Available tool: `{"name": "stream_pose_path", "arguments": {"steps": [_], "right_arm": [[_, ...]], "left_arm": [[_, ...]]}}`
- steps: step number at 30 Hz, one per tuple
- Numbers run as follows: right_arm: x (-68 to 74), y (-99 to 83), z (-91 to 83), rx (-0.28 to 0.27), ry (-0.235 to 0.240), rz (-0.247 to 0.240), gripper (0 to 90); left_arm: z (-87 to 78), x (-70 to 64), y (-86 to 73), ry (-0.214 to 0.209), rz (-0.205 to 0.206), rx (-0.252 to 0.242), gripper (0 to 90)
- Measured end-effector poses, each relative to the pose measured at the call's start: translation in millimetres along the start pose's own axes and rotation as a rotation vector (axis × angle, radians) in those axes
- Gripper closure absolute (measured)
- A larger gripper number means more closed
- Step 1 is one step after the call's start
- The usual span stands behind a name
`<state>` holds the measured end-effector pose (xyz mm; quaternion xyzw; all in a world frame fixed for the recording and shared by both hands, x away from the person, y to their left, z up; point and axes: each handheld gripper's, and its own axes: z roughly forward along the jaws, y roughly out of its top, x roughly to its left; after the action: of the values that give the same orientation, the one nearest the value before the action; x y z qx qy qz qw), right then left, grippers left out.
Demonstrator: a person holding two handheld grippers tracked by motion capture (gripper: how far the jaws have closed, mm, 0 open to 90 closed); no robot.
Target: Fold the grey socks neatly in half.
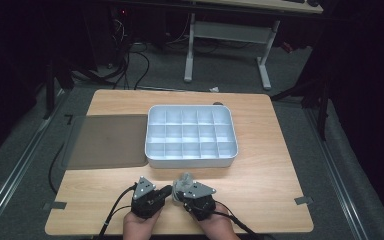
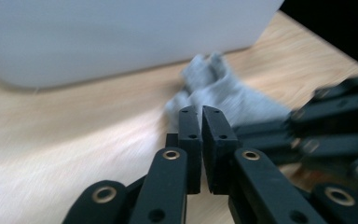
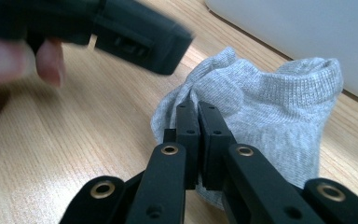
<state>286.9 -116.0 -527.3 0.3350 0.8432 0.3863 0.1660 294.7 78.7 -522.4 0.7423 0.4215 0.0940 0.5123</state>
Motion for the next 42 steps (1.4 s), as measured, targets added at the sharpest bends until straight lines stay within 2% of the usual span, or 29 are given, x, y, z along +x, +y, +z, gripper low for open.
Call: {"name": "stream_pose_path", "arguments": {"steps": [1, 2, 6, 8, 11, 17, 19, 20, 22, 24, 25, 27, 31, 34, 38, 42], "right_arm": [[0.7, -0.3, 0.0, -0.001, -0.003, 0.000, 88.6], [1.0, -0.3, -0.1, 0.000, -0.005, 0.000, 88.6], [1.8, -1.4, -0.4, -0.006, -0.006, -0.005, 88.6], [2.1, -1.8, -0.7, -0.007, -0.002, -0.003, 88.5], [2.1, -2.7, -0.4, -0.017, -0.001, 0.005, 88.4], [3.2, -2.6, 0.3, -0.021, -0.004, 0.005, 87.9], [2.4, -1.7, -1.1, -0.018, 0.008, 0.014, 85.5], [1.2, 0.1, -5.2, -0.026, 0.020, 0.017, 84.7], [-3.2, 4.0, -16.2, -0.079, 0.028, 0.032, 84.8], [-12.4, 10.9, -28.0, -0.126, -0.002, 0.055, 85.7], [-16.3, 13.4, -30.4, -0.131, -0.013, 0.062, 85.9], [-25.5, 16.2, -30.6, -0.122, -0.032, 0.074, 85.9], [-32.5, 7.7, -15.2, -0.038, -0.041, 0.070, 82.8], [-32.7, -0.3, -4.3, 0.016, -0.055, 0.064, 81.6], [-32.2, -4.5, -4.8, 0.002, -0.059, 0.072, 81.8], [-30.5, -6.7, -8.1, 0.010, -0.058, 0.068, 81.9]], "left_arm": [[1.1, -1.9, 2.7, -0.012, 0.009, -0.002, 87.8], [3.5, -5.8, 7.1, -0.023, 0.035, -0.001, 88.2], [14.7, -11.8, 14.3, -0.028, 0.083, 0.019, 89.9], [21.0, -9.5, 12.8, -0.019, 0.080, 0.048, 90.0], [27.8, -4.8, 8.6, 0.019, 0.085, 0.088, 90.0], [30.9, -2.3, 5.4, 0.039, 0.083, 0.104, 90.0], [31.2, -1.5, 5.3, 0.037, 0.077, 0.109, 90.0], [31.2, -1.0, 5.2, 0.035, 0.077, 0.110, 90.0], [31.6, -1.0, 4.9, 0.034, 0.072, 0.111, 90.0], [32.0, -0.7, 5.0, 0.032, 0.070, 0.112, 90.0], [32.2, -0.6, 5.0, 0.032, 0.070, 0.112, 90.0], [32.2, -0.3, 5.0, 0.031, 0.071, 0.113, 90.0], [32.2, 0.1, 5.3, 0.033, 0.075, 0.117, 90.0], [31.9, 0.0, 5.6, 0.054, 0.117, 0.122, 90.0], [31.4, -0.6, 5.3, 0.057, 0.131, 0.123, 90.0], [31.8, -3.5, 4.6, 0.041, 0.151, 0.128, 90.0]]}}
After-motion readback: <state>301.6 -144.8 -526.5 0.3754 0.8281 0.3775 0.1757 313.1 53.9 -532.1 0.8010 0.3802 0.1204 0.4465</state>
